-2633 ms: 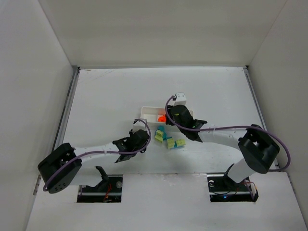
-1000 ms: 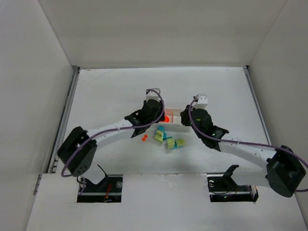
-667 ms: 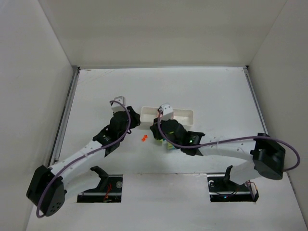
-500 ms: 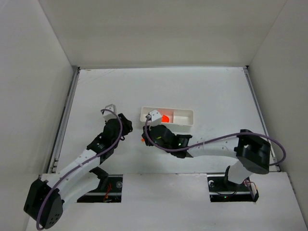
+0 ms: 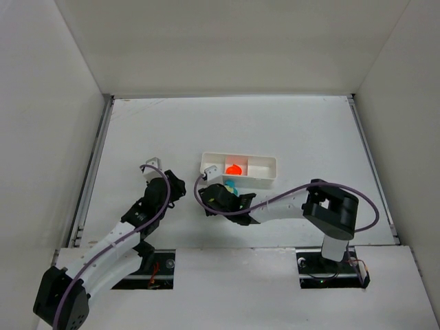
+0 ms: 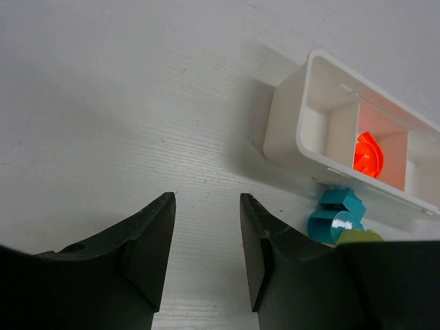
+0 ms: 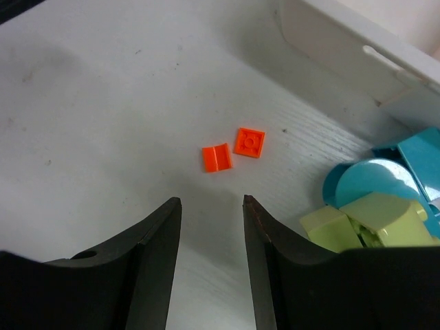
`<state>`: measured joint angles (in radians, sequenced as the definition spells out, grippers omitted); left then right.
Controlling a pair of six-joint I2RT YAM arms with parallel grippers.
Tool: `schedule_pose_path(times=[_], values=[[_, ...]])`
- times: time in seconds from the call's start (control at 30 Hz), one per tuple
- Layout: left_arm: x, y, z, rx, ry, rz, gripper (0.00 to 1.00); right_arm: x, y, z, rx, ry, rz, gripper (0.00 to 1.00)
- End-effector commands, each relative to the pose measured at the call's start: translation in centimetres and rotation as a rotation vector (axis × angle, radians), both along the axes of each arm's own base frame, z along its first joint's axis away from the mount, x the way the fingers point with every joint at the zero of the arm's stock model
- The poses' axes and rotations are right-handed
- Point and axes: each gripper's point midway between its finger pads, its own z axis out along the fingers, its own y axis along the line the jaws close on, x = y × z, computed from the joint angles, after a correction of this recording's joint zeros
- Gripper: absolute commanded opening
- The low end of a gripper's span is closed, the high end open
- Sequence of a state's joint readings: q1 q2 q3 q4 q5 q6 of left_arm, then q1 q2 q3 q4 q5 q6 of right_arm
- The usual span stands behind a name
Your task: Sort the legos into containers by color
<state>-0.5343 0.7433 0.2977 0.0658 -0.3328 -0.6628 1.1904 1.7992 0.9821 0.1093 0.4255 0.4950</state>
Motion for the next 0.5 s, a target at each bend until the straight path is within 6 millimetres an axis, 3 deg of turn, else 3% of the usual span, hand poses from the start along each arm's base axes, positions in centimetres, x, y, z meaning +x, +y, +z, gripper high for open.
schedule_pose_path(times=[0.0,0.47], values=[[0.3,-0.3,0.4,-0.038,-0.028,0.003,0.40,1.1,2.1,1.2,0.052,-0.008,-0.001,0.47],[0.2,-0.2,0.7,-0.052,-0.043,0.000,0.41,3.1,2.3,-0.8,-0.009,-0.014,-0.043,0.44]])
